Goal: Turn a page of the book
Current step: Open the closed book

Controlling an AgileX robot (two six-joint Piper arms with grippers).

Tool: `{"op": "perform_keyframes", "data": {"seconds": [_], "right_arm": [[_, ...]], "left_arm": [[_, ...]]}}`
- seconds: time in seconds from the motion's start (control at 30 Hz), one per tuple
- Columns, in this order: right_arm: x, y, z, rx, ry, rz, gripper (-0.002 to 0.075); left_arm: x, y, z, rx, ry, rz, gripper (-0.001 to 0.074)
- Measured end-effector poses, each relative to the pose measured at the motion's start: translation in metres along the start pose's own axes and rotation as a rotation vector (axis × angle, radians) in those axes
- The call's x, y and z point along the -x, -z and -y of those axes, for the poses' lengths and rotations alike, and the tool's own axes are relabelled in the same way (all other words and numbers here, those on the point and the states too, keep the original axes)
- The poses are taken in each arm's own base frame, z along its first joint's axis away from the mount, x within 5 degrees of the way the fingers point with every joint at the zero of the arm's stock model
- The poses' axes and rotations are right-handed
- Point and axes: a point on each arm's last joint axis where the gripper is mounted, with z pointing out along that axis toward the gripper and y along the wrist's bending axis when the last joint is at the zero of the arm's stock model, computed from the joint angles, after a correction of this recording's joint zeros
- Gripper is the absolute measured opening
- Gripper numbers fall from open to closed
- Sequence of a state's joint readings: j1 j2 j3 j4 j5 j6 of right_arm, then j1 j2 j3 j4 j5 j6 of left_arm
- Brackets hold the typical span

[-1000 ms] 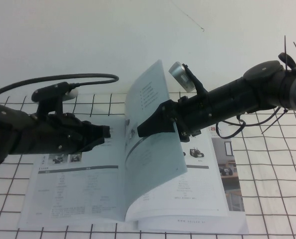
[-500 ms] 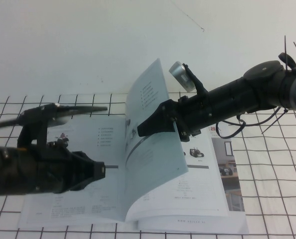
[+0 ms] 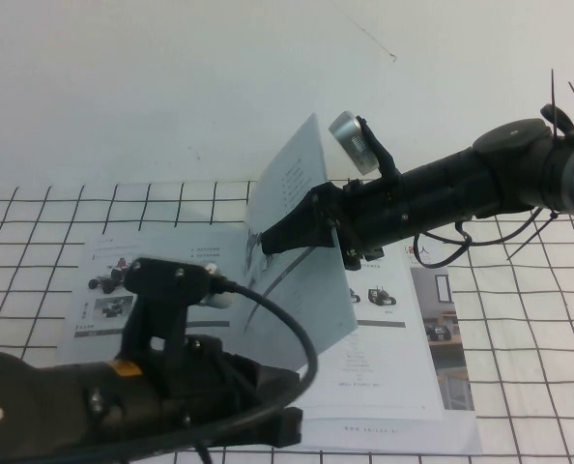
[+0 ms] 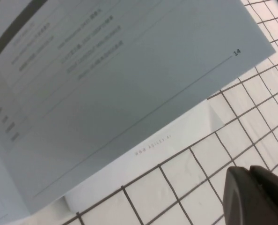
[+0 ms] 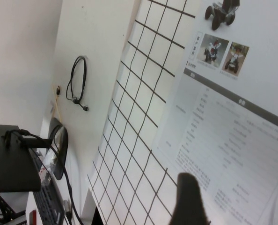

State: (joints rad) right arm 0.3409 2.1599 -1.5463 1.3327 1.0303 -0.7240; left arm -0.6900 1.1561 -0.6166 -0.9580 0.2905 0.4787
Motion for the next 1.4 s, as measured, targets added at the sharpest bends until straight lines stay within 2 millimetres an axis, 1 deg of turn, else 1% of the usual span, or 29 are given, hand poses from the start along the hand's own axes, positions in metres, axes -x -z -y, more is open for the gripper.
{"op": "perform_keyframes", "data": {"seconds": [0.13, 0.27, 0.4, 0.53, 0.93, 1.07, 1.23, 1.4], "right_arm": [[0.0, -0.001, -0.002, 0.016, -0.007, 0.003, 0.0459], [0.0, -0.002, -0.003, 0.024, -0.011, 0.008, 0.0459], [0.0, -0.002, -0.003, 0.027, -0.011, 0.004, 0.0459], [0.0, -0.002, -0.004, 0.028, -0.01, 0.001, 0.0459], [-0.003, -0.002, -0.008, 0.055, 0.007, -0.026, 0.0461], [-0.003, 0.005, -0.023, 0.059, 0.049, -0.023, 0.046], [0.001, 0.019, -0.051, 0.057, 0.136, -0.012, 0.0459], [-0.003, 0.033, -0.071, 0.0, 0.235, -0.032, 0.0459]], "left_arm": [[-0.004, -0.019, 0.008, 0.027, -0.03, 0.032, -0.0002], [-0.014, -0.039, 0.013, 0.053, -0.057, 0.009, -0.0002], [-0.022, -0.059, 0.012, 0.104, -0.079, 0.012, -0.0002], [-0.021, -0.069, 0.007, 0.17, -0.072, 0.079, -0.0002], [-0.009, -0.067, -0.002, 0.277, 0.021, 0.251, -0.0002], [-0.008, -0.067, -0.004, 0.299, 0.044, 0.269, -0.0002], [-0.007, -0.066, -0.005, 0.315, 0.063, 0.279, -0.0002], [-0.007, -0.065, -0.008, 0.342, 0.095, 0.29, -0.0002]]}}
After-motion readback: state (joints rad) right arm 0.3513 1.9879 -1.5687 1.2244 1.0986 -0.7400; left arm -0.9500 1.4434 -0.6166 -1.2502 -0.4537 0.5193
